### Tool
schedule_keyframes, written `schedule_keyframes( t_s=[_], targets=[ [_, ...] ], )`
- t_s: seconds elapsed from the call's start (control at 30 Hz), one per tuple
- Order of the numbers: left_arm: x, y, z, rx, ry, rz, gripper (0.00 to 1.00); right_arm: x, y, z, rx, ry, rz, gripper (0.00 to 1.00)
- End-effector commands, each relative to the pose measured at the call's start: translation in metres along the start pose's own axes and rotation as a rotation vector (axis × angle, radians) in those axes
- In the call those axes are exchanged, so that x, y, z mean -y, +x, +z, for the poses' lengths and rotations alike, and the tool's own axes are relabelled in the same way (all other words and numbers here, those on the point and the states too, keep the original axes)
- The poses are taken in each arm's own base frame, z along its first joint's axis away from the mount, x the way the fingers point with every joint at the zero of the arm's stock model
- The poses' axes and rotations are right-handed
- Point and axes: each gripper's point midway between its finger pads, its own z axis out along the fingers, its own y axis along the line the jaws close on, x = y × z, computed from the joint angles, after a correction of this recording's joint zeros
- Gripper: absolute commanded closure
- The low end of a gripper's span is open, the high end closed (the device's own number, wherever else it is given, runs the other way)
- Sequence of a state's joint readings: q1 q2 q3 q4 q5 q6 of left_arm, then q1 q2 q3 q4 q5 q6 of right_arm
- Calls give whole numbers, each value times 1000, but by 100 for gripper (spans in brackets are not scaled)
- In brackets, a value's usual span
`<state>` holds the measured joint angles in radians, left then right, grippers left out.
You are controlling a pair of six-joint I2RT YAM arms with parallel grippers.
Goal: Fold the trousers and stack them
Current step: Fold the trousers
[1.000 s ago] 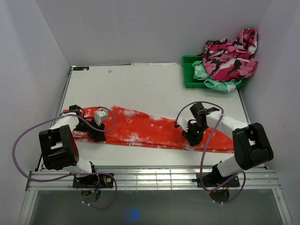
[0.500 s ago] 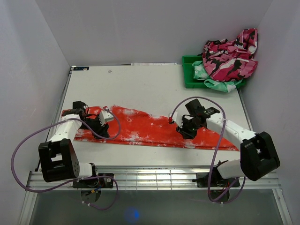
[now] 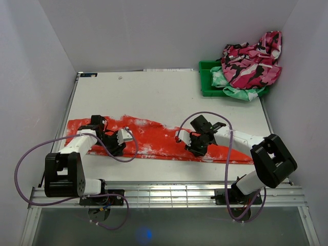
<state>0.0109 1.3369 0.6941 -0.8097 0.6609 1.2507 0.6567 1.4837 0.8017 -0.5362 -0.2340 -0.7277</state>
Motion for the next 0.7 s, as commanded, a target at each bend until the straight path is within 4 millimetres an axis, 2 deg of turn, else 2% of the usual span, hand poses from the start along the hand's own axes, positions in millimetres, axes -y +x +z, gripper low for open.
schedule_keyframes(
  t_s=[0.0, 0.23, 0.37, 0.5, 0.53, 0.6, 0.67],
  targets=[
    [-12, -6, 5, 0, -42, 67, 49, 10, -6, 6, 11, 52, -4, 71],
    [-19, -3, 12, -13, -49, 77, 51, 11, -3, 10, -5, 61, -3, 80],
    [-14, 1, 15, -22, -33, 86, 57, 11, -1, 9, -11, 68, -4, 91],
    [-7, 1, 14, -22, -10, 101, 75, 13, -4, 3, -1, 84, -4, 92],
    [-5, 0, 14, -15, -3, 101, 86, 13, -5, 1, 3, 88, -6, 92],
    [-3, -5, 9, -7, -1, 97, 98, 14, -10, -5, 20, 100, -13, 92],
    [0, -10, 5, 2, 6, 91, 100, 14, -13, -10, 31, 103, -14, 92]
  ],
)
